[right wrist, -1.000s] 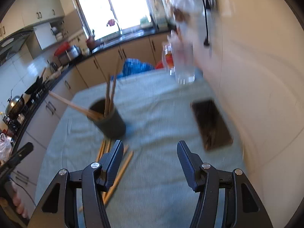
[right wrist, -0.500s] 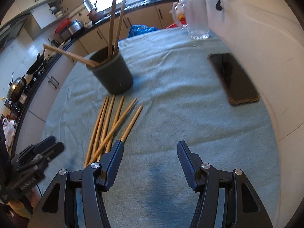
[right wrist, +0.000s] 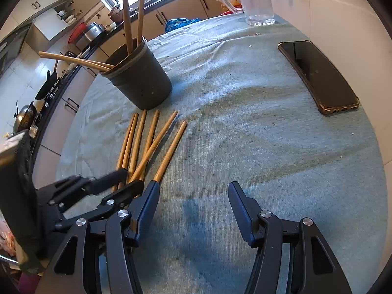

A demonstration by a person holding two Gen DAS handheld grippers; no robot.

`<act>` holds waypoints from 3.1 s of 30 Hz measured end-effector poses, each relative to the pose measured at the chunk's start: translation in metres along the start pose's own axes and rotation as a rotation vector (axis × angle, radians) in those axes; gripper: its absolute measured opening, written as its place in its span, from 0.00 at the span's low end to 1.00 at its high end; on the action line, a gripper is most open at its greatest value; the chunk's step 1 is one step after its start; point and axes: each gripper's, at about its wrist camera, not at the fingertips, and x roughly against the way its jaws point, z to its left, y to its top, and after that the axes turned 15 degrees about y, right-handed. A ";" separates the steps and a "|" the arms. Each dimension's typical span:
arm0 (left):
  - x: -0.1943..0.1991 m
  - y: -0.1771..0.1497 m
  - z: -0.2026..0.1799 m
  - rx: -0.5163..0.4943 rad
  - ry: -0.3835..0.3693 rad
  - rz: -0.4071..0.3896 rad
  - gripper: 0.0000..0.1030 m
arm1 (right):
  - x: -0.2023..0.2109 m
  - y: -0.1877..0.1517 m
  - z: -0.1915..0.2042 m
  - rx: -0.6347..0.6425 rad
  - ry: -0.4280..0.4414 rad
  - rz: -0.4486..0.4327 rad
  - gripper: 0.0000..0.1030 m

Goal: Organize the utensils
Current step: 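Close the left gripper on a chopstick while the right gripper reaches another, then close the right gripper on a chopstick while the left gripper lifts its chopstick, then carry both held chopsticks upright over the black holder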

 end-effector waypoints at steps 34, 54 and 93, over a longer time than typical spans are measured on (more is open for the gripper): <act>-0.036 0.002 0.107 0.270 -0.041 0.162 0.31 | -0.078 0.049 0.033 0.158 -0.207 0.097 0.27; 0.079 -0.001 0.115 0.333 0.010 -0.132 0.05 | -0.004 0.048 0.061 0.183 -0.065 -0.174 0.06; 0.221 -0.072 0.103 0.349 0.056 -0.389 0.05 | 0.146 -0.051 0.139 0.469 -0.031 -0.407 0.06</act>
